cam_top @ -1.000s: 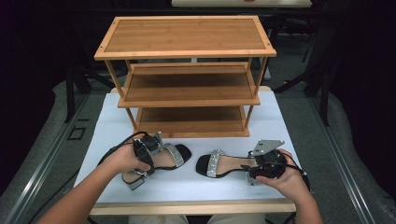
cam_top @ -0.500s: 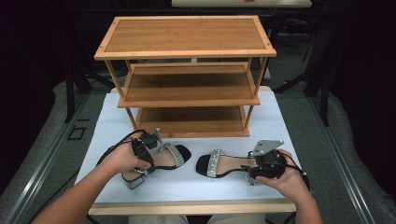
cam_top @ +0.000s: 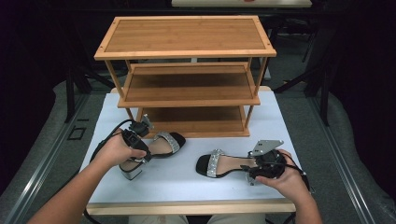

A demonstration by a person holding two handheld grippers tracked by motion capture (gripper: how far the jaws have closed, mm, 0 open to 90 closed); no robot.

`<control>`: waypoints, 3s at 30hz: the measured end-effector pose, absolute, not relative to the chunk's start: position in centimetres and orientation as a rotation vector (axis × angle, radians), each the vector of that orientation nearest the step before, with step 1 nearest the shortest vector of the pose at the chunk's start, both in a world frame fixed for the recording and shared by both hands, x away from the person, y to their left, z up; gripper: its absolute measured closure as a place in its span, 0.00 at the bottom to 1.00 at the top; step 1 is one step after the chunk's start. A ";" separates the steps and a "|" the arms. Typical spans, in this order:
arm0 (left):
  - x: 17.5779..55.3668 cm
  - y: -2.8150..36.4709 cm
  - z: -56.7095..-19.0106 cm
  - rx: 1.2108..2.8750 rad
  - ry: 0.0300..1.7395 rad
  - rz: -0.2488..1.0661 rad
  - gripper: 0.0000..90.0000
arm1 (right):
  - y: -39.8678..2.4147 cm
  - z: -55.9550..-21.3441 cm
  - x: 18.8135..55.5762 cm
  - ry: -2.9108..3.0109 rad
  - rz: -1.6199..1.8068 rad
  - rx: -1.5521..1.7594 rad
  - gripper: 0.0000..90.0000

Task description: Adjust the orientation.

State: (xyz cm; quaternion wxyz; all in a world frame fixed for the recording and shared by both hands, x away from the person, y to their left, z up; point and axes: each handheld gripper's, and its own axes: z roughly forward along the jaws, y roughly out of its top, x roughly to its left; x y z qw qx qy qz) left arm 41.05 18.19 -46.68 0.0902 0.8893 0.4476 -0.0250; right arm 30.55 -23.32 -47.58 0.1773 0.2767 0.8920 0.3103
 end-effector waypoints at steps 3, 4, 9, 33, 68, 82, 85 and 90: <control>42.0 18.1 -46.9 2.615 1.388 -0.054 0.48 | -23.3 -47.6 30.5 2.527 0.878 0.782 0.47; 42.3 17.9 -47.0 2.598 1.408 -0.048 0.48 | -23.3 -47.6 30.6 2.527 0.879 0.783 0.47; 43.9 17.3 -47.6 2.541 1.499 0.006 0.47 | -23.4 -47.6 30.6 2.535 0.866 0.780 0.47; 44.0 17.0 -48.8 2.484 1.533 0.072 0.43 | -23.3 -47.7 30.6 2.541 0.865 0.780 0.46; 34.9 22.9 -50.6 2.425 1.087 0.121 0.52 | -23.3 -47.7 30.5 2.543 0.853 0.789 0.46; 35.0 18.6 -53.0 2.363 1.022 0.139 0.33 | -23.2 -47.9 30.6 2.548 0.859 0.784 0.46; 35.1 18.4 -53.1 2.381 0.990 0.153 0.32 | -23.2 -48.0 30.7 2.546 0.865 0.790 0.46; 35.4 17.9 -52.2 2.405 0.977 0.178 0.34 | -23.2 -47.9 30.7 2.549 0.866 0.782 0.46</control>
